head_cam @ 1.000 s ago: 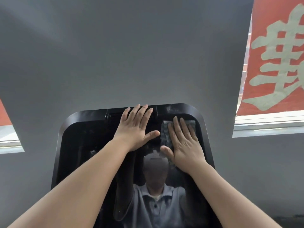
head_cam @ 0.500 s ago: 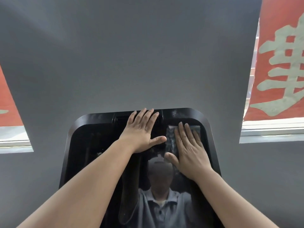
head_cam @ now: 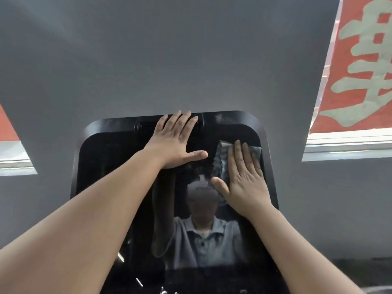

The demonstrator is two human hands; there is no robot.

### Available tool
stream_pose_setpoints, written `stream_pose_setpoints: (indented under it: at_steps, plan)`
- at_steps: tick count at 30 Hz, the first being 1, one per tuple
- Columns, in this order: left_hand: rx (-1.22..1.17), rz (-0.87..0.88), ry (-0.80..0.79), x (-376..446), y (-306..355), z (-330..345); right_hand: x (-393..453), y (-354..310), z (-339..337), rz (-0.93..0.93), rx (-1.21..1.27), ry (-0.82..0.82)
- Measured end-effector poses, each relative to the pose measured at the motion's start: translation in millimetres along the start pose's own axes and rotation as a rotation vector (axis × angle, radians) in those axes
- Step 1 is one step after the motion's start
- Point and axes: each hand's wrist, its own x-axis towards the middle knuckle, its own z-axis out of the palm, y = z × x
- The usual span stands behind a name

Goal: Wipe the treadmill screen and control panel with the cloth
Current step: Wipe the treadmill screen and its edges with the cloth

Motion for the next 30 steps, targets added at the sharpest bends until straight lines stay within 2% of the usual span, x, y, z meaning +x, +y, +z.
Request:
stream_pose_setpoints:
  at_steps: [4,6,10,13,16,22,26,30]
  plan:
    - [0.003,-0.006,0.051,-1,1,5,-128,-11,35,-0.055,-0.002,-0.016]
    - [0.014,-0.010,0.142,-7,3,14,-165,-13,43,-0.072,-0.005,-0.050]
    - [0.013,-0.032,0.338,-23,10,45,-134,-6,43,-0.077,-0.029,-0.029]
    - [-0.013,-0.032,0.367,-31,12,55,-68,1,29,-0.056,-0.052,0.009]
    - [-0.056,-0.006,0.387,-43,21,58,-38,1,19,-0.023,-0.066,-0.006]
    - [-0.091,0.073,0.439,-108,58,89,-114,-4,37,-0.051,-0.051,-0.036]
    - [-0.024,0.105,0.376,-158,73,116,-182,-8,46,-0.097,-0.053,-0.088]
    - [0.004,0.077,0.324,-179,71,129,-177,-12,45,-0.095,-0.045,-0.103]
